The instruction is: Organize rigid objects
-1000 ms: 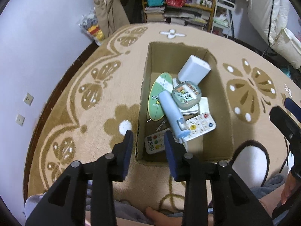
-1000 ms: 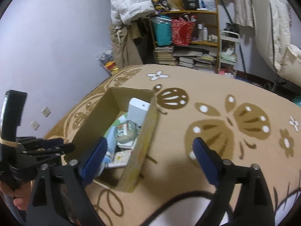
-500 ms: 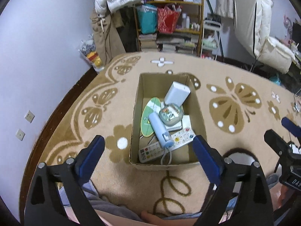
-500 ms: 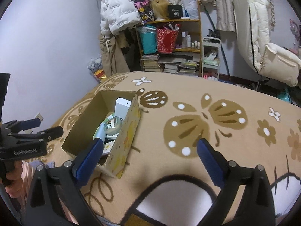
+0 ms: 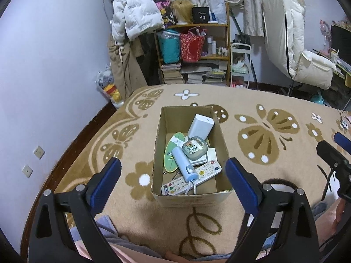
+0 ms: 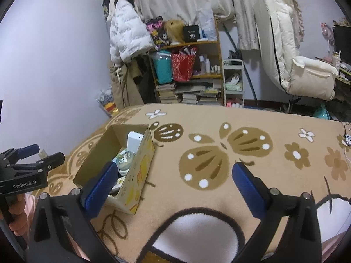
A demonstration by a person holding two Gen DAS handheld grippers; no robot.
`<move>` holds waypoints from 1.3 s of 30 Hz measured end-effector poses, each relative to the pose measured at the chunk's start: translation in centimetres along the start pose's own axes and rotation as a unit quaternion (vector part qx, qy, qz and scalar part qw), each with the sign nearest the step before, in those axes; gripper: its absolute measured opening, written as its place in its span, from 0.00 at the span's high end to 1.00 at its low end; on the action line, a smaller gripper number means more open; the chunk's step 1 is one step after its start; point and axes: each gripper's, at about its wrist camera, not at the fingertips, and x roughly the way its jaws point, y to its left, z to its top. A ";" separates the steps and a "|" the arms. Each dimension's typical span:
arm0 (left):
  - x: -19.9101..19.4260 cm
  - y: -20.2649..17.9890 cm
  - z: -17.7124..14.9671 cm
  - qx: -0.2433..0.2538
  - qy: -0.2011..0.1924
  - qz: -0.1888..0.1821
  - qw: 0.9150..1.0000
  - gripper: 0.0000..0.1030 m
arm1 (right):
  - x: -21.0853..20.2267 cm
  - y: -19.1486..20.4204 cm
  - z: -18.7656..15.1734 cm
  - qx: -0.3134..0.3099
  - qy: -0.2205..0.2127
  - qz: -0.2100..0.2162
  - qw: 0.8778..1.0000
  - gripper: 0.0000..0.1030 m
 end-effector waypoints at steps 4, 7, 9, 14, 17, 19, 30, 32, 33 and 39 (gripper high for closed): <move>0.2 -0.3 -0.4 0.006 -0.003 0.014 1.000 0.07 | -0.2 -0.2 -0.2 0.012 -0.003 0.012 1.000 0.00; 0.5 -0.5 -0.8 0.010 -0.004 0.017 1.000 0.07 | -0.2 -0.3 -0.7 0.014 -0.008 0.010 1.000 0.00; 0.6 -0.6 -1.1 0.009 -0.008 0.020 1.000 0.07 | -0.2 -0.4 -1.0 0.011 -0.015 0.004 1.000 0.00; 0.9 -0.7 -1.6 0.009 -0.020 0.022 1.000 0.07 | -0.3 -0.7 -1.2 0.017 -0.032 -0.001 0.999 0.00; 1.2 -0.9 -1.7 0.010 -0.017 0.027 0.999 0.07 | -0.3 -0.7 -1.3 0.017 -0.035 -0.005 0.999 0.00; 1.4 -0.8 -1.8 0.007 -0.013 0.026 1.000 0.07 | 0.0 -0.8 -1.3 0.016 -0.033 -0.006 0.999 0.00; 1.6 -0.5 -2.0 0.000 -0.012 0.022 1.000 0.07 | 0.9 -1.5 -1.5 0.020 -0.020 -0.011 1.000 0.00; 1.4 -0.4 -2.0 -0.002 -0.016 0.021 1.000 0.07 | 0.9 -1.5 -1.6 0.021 -0.019 -0.010 1.000 0.00; 1.3 -0.3 -2.0 -0.003 -0.018 0.022 1.000 0.07 | 1.0 -1.6 -1.6 0.021 -0.016 -0.010 1.000 0.00; 1.3 0.0 -1.9 -0.010 -0.017 0.018 1.000 0.07 | 1.0 -1.8 -1.9 0.021 -0.014 -0.009 1.000 0.00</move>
